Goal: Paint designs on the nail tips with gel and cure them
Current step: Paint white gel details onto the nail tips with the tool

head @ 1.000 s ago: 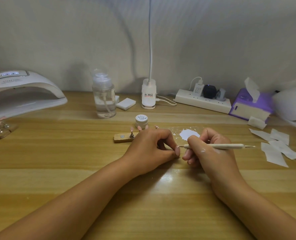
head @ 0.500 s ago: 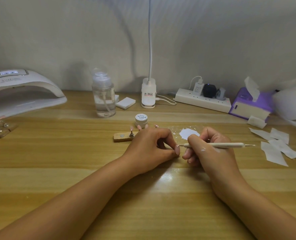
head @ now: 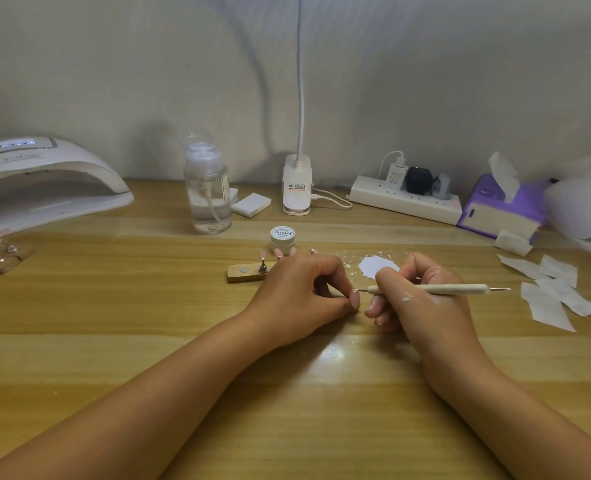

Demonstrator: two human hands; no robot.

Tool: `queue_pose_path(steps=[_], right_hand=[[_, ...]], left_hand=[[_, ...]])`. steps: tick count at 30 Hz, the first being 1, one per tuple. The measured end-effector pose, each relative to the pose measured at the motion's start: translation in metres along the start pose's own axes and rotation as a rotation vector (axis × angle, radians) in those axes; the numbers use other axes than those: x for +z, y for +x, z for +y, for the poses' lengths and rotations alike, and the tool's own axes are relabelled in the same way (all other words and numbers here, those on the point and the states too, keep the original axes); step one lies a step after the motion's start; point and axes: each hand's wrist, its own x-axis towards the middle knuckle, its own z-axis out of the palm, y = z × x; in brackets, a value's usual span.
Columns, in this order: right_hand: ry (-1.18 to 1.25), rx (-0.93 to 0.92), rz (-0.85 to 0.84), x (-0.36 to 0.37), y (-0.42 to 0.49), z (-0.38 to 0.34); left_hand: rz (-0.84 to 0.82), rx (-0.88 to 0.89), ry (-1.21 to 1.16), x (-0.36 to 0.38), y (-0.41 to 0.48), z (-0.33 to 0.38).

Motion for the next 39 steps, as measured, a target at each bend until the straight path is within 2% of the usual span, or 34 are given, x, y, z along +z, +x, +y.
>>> queue_pose_path(steps=[9,16,19,21,24,30,36,39], right_hand=[[-0.001,-0.009,0.001,0.000,-0.001,-0.001],[0.058,-0.077,0.147,-0.006,0.001,0.000],[-0.125,-0.195,0.187,-0.017,0.010,-0.005],[-0.226,-0.209,0.205,-0.028,0.017,-0.006],[-0.399,-0.127,0.207,-0.040,0.027,-0.002],[-0.467,-0.013,0.121,-0.042,0.031,0.006],[-0.471,-0.050,0.153,-0.041,0.031,0.008],[-0.334,-0.148,0.234,-0.037,0.025,-0.003]], left_hand=[[0.001,0.007,0.010,0.000,0.000,-0.001],[-0.003,-0.029,-0.008,0.000,0.001,-0.001],[0.009,-0.045,0.001,0.000,0.001,0.000],[0.015,-0.048,0.000,0.001,0.001,0.000],[0.012,-0.055,-0.006,0.001,0.001,0.001],[-0.011,-0.066,-0.022,-0.001,0.001,0.002],[-0.015,-0.069,-0.027,0.000,0.001,0.001],[-0.019,-0.071,-0.032,-0.001,0.001,0.001]])
